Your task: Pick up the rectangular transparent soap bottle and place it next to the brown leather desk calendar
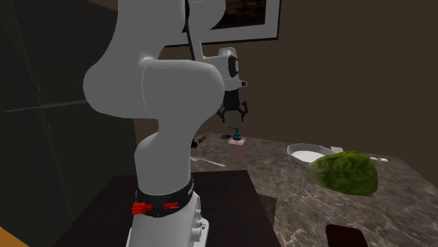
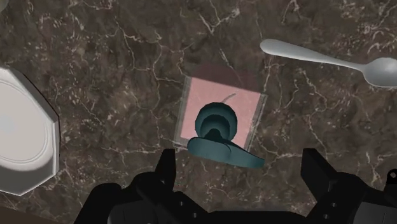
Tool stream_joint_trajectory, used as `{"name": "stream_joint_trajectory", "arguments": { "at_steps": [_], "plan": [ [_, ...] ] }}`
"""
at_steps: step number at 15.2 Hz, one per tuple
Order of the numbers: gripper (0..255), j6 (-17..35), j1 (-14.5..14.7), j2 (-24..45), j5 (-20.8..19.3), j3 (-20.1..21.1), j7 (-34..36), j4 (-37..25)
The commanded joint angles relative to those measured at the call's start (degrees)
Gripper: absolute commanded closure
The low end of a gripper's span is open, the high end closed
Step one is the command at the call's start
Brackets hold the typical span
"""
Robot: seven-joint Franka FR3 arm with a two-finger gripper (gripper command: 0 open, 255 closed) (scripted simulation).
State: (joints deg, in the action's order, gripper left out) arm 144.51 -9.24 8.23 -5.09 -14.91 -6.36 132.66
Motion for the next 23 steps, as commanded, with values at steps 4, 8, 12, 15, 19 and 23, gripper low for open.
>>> {"name": "stream_joint_trajectory", "arguments": {
  "at_steps": [4,8,12,15,19,23],
  "plan": [
    [0,3.56,-0.86,4.87,1.76,0.18,-1.13,-1.68],
    [0,6.62,-1.45,8.16,2.86,0.62,-1.9,-1.86],
    [0,6.62,-1.46,8.16,2.86,0.63,-1.89,-1.86],
    [0,6.62,-1.46,8.16,2.86,0.63,-1.89,-1.86],
    [255,6.62,-1.46,8.15,2.85,0.63,-1.89,-1.85],
    [255,6.6,-1.43,8.1,2.83,0.63,-1.86,-1.82]
  ]
}}
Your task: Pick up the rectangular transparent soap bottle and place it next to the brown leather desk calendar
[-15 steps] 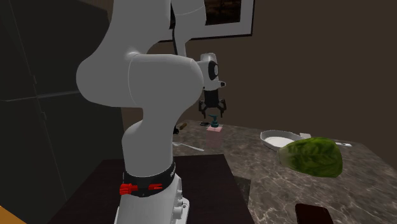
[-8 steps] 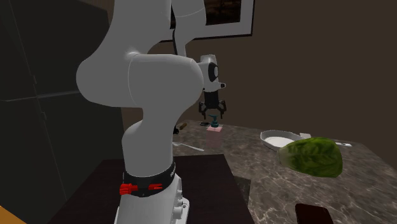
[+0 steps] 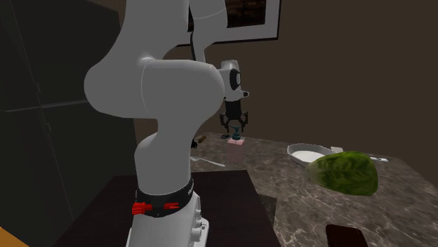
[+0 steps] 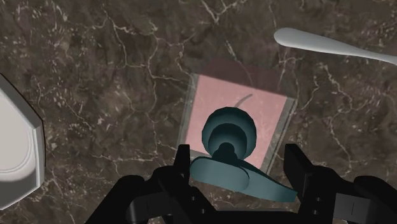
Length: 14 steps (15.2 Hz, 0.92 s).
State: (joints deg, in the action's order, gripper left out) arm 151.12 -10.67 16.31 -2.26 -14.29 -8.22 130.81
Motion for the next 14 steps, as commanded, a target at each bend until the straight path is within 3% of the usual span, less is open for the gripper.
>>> {"name": "stream_joint_trajectory", "arguments": {
  "at_steps": [1,14],
  "plan": [
    [255,-0.01,0.0,0.03,0.0,0.0,0.0,0.02],
    [255,-7.8,0.77,-6.93,-2.06,-0.91,0.87,-0.95]
  ]
}}
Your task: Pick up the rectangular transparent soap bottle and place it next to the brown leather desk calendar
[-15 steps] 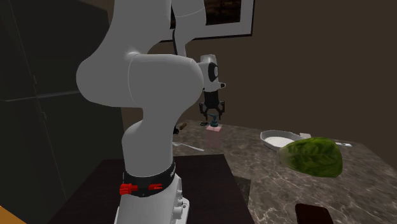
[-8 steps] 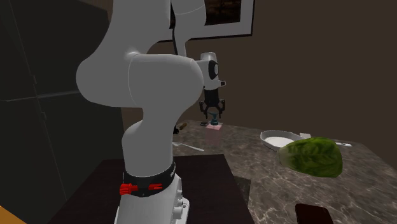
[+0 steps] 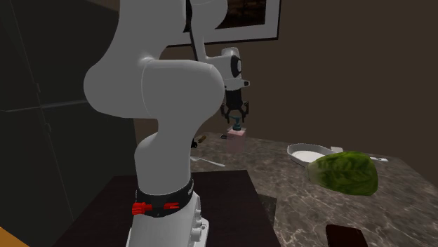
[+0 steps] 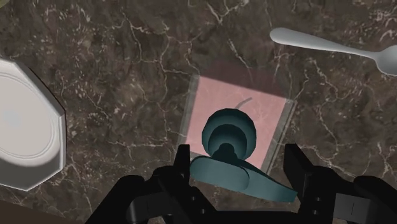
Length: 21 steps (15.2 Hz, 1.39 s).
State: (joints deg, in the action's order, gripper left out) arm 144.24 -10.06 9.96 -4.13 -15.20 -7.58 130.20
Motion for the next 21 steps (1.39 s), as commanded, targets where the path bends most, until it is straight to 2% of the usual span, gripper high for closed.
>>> {"name": "stream_joint_trajectory", "arguments": {
  "at_steps": [1,21],
  "plan": [
    [255,-1.65,0.21,-1.16,-0.35,-0.04,0.31,-0.49],
    [255,-16.63,0.75,-10.51,-2.42,-0.11,0.86,-6.35]
  ]
}}
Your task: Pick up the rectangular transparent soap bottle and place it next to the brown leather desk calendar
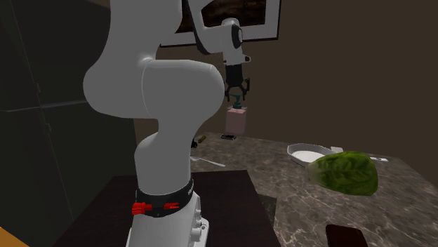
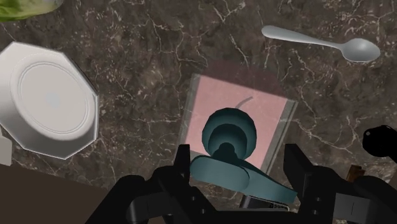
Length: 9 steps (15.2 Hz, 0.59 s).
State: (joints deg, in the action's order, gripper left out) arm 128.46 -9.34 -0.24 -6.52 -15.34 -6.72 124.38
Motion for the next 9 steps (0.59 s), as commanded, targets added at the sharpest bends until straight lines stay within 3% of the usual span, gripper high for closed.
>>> {"name": "stream_joint_trajectory", "arguments": {
  "at_steps": [1,9],
  "plan": [
    [255,-1.6,0.05,-0.65,-0.09,0.05,-0.01,-0.95],
    [255,-7.66,0.19,-2.96,-0.36,0.24,-0.14,-4.76]
  ]
}}
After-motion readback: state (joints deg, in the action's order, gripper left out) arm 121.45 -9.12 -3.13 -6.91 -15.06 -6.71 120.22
